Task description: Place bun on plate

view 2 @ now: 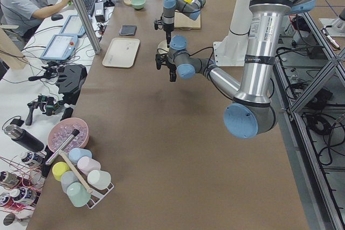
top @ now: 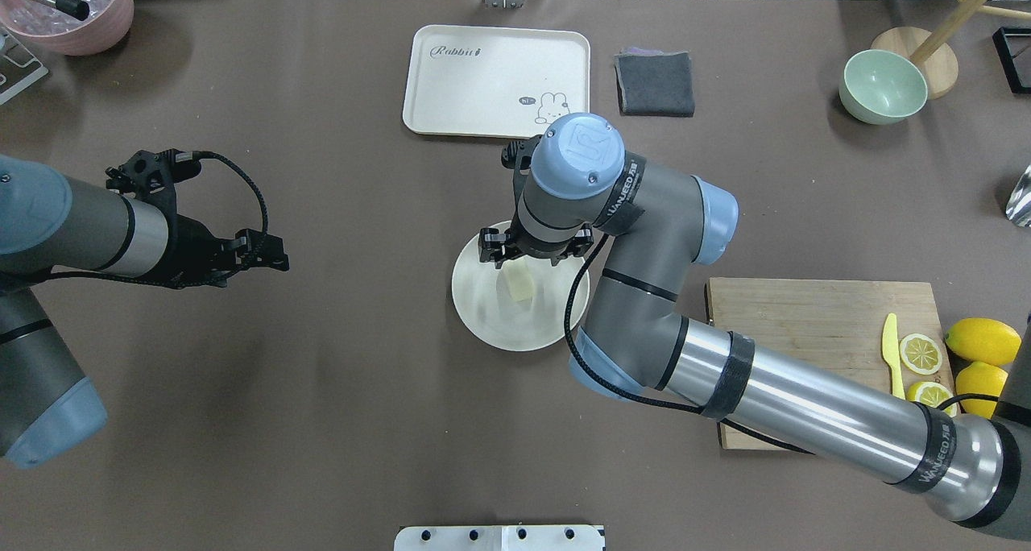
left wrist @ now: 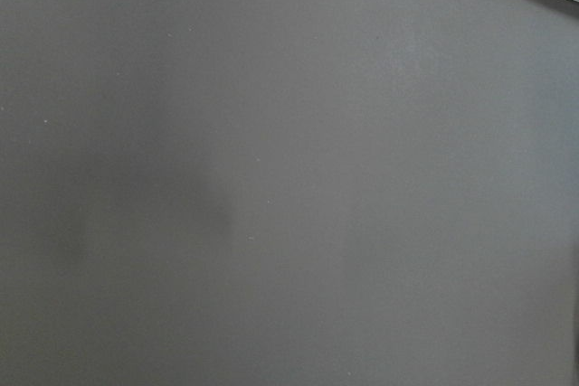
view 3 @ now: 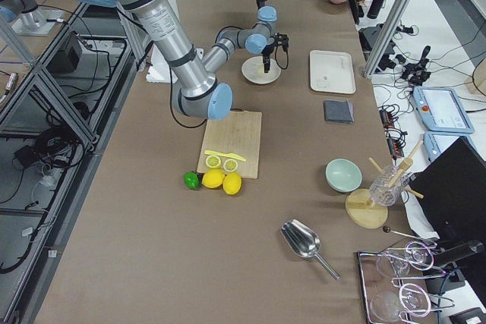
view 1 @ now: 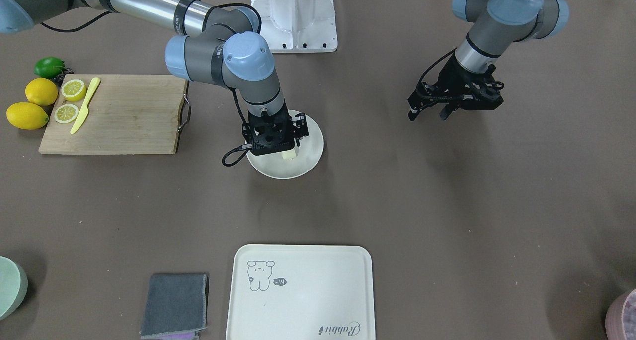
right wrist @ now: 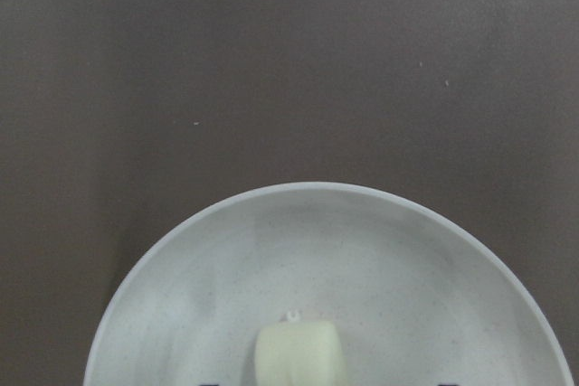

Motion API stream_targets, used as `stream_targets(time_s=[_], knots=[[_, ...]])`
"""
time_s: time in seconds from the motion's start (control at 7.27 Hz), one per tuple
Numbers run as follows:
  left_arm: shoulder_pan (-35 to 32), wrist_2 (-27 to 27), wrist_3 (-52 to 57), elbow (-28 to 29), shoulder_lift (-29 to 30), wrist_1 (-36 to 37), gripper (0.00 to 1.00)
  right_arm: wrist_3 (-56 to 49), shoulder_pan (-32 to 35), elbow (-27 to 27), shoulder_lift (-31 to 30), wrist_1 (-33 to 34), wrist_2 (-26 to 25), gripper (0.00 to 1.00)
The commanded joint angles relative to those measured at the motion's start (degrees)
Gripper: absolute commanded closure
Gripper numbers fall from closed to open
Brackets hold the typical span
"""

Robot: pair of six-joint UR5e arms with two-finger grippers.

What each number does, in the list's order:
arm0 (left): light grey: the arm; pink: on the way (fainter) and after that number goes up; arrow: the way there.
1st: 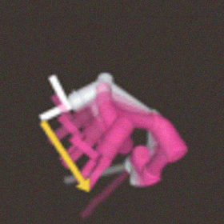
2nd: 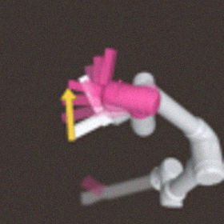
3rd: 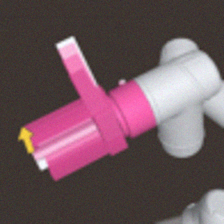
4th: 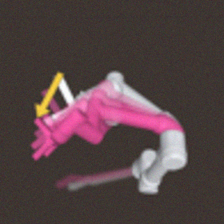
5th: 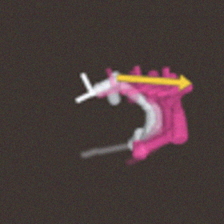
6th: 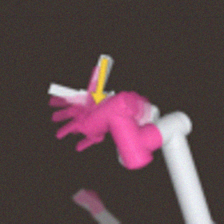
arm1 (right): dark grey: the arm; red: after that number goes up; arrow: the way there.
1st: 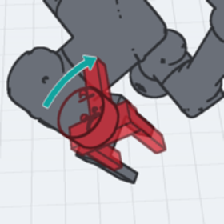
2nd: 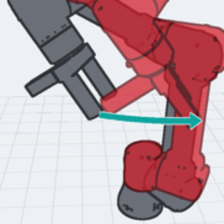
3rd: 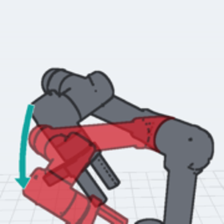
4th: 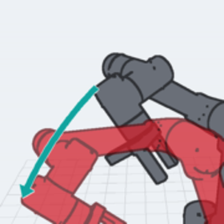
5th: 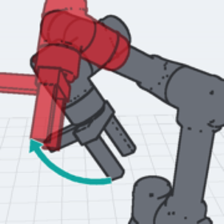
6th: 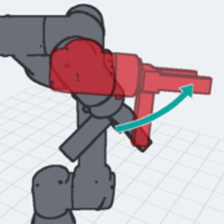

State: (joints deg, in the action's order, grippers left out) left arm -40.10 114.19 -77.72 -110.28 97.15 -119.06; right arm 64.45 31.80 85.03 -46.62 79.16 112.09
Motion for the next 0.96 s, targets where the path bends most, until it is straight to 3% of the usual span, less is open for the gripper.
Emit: stream_targets(time_s=[0.0, 0.14, 0.28, 0.41, 0.69, 0.83], knots=[[-3.46, 3.98, 0.81, 0.42, -0.29, 0.58, 0.03, -0.90, 6.13, 9.30, -7.63, 0.47, 6.95, 0.15], [-10.02, 7.85, 1.94, -1.67, -4.38, 0.15, 0.03, -2.30, 10.43, 17.89, -16.14, 0.55, 8.65, 0.00], [-15.22, 14.59, 13.79, -1.52, -8.25, 0.40, 0.03, -7.97, 14.56, 23.37, -23.62, 0.64, 10.58, 0.00], [-21.01, 17.52, 27.83, 1.62, -10.12, 0.84, 0.03, -19.16, 19.65, 23.17, -28.22, 0.64, 15.21, 0.00], [-31.14, 22.20, 53.51, 13.19, -10.48, 4.26, 0.03, -43.86, 30.28, 22.29, -39.89, 0.64, 18.50, 0.00], [-34.92, 22.21, 57.37, 17.25, -10.31, 4.71, 0.03, -53.72, 36.69, 20.20, -43.61, 0.64, 21.38, 0.00]])
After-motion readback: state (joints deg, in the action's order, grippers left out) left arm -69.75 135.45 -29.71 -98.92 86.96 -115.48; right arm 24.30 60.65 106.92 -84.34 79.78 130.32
